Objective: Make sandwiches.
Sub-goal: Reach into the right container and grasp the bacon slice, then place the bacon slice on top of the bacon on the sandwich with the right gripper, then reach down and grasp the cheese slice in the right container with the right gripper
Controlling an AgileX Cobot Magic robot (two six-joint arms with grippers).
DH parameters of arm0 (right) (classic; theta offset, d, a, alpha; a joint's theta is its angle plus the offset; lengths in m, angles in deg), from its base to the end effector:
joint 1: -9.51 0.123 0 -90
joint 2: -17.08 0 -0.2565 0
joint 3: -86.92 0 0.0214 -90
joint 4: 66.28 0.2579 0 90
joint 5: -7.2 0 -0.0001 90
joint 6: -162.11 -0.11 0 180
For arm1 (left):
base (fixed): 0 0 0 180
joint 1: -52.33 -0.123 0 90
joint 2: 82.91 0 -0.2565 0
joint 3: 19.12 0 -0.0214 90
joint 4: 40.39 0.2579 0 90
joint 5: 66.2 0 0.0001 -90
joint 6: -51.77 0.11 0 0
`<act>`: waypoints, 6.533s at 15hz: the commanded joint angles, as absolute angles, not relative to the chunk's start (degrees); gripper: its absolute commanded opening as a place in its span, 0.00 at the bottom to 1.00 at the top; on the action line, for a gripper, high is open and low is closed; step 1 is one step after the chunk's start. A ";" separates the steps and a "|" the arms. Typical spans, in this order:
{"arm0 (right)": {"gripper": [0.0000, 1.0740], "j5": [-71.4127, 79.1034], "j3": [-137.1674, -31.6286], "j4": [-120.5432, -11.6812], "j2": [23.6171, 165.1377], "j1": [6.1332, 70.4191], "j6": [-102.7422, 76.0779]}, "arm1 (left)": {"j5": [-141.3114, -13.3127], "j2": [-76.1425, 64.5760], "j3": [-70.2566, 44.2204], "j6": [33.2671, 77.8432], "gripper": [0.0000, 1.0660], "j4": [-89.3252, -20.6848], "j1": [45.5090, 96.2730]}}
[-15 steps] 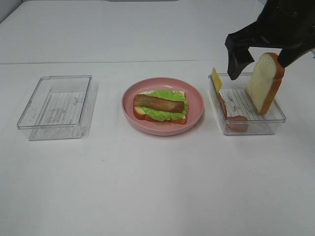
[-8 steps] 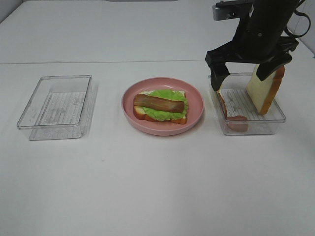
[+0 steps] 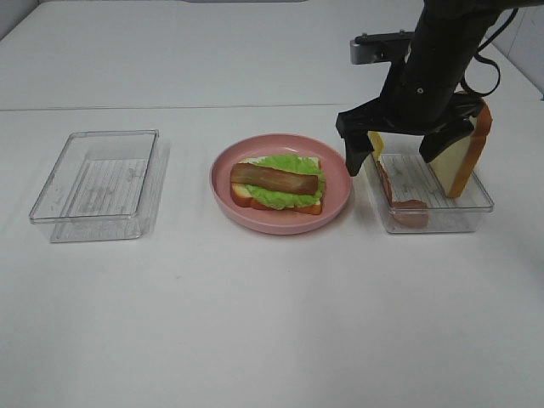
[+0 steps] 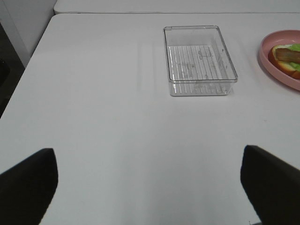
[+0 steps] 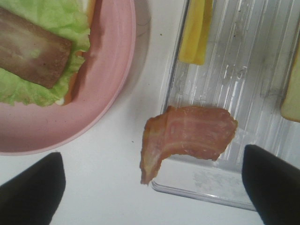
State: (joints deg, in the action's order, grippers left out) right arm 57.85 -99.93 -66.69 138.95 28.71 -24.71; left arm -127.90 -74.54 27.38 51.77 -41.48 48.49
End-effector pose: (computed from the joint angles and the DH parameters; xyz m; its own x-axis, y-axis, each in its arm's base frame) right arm 0.3830 0.1327 0.1445 -0.9464 -0.2086 -0.2465 -0.2209 0.9750 0.0230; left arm 0.0432 0.0011 0.2770 -0.4457 -0.0390 -0.8943 -0.0560 0.9983 -0.0156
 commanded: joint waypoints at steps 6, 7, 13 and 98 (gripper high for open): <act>0.81 56.47 -100.27 -66.74 142.96 28.71 -25.11 | -127.73 -75.51 27.49 51.43 0.92 -41.88 48.37; 0.70 56.64 -100.27 -66.74 143.02 28.71 -25.05 | -127.73 -75.51 27.49 51.43 0.92 -41.88 48.37; 0.00 57.04 -100.27 -66.74 143.02 28.71 -25.11 | -127.73 -75.51 27.49 51.43 0.92 -41.88 48.37; 0.86 58.65 -117.86 -70.47 143.54 24.53 -21.73 | -127.73 -75.51 27.49 51.43 0.92 -41.88 48.37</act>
State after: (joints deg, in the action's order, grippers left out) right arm 59.05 -117.57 -70.29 143.42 24.70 -22.41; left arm -127.90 -74.54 27.38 51.77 -41.48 48.49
